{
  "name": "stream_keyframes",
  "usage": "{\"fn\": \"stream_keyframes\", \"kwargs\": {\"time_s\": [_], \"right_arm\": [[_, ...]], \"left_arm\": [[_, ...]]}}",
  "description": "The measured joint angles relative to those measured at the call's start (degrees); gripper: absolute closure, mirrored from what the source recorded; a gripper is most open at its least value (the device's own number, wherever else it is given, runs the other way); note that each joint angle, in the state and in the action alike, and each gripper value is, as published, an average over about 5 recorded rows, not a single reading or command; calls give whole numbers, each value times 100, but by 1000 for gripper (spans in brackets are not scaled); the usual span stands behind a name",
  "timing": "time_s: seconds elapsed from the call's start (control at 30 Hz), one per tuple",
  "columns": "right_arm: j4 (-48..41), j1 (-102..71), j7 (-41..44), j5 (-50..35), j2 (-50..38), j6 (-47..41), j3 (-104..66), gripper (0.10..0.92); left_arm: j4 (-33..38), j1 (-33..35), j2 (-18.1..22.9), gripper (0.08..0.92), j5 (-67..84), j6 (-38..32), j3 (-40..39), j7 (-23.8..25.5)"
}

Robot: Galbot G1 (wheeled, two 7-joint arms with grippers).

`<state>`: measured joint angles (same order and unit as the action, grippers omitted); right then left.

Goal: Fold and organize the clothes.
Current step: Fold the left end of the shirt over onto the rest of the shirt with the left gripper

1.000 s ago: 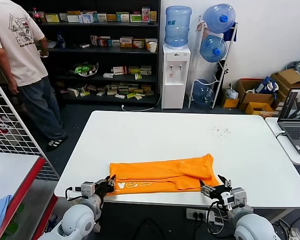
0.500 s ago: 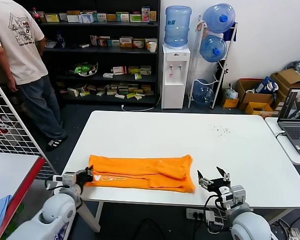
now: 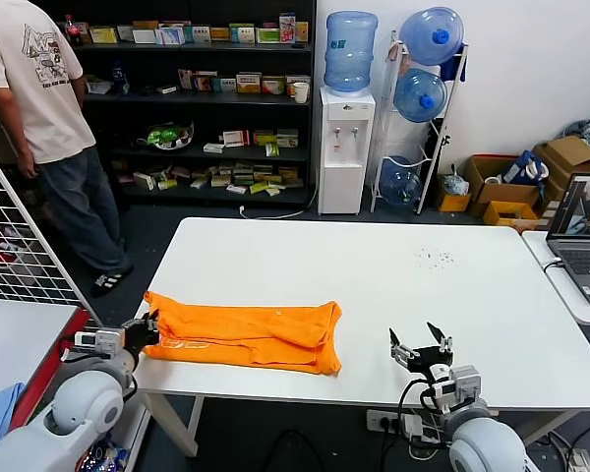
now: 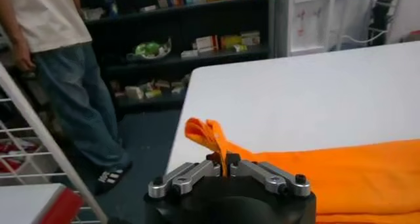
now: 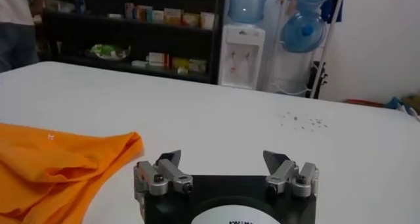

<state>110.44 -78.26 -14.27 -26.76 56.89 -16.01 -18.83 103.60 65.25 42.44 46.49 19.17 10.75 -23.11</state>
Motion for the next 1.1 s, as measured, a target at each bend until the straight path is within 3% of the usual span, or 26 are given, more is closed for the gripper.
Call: {"fn": "stream_keyframes", "kwargs": {"time_s": [0.4,0.97,1.1], "right_arm": [[-223,96,-18,201,141,98,-26,203],[-370,198,-28,275,234,99,-21,203],[-398,197,-29,263,218,98,-28,203]], "left_arm": [[607,-279,990,871,279,178,-814,-445],[217,-951,2637,871,285,210,-1806,-841],[139,-980,2873,812,292,177,-1938,-771]]}}
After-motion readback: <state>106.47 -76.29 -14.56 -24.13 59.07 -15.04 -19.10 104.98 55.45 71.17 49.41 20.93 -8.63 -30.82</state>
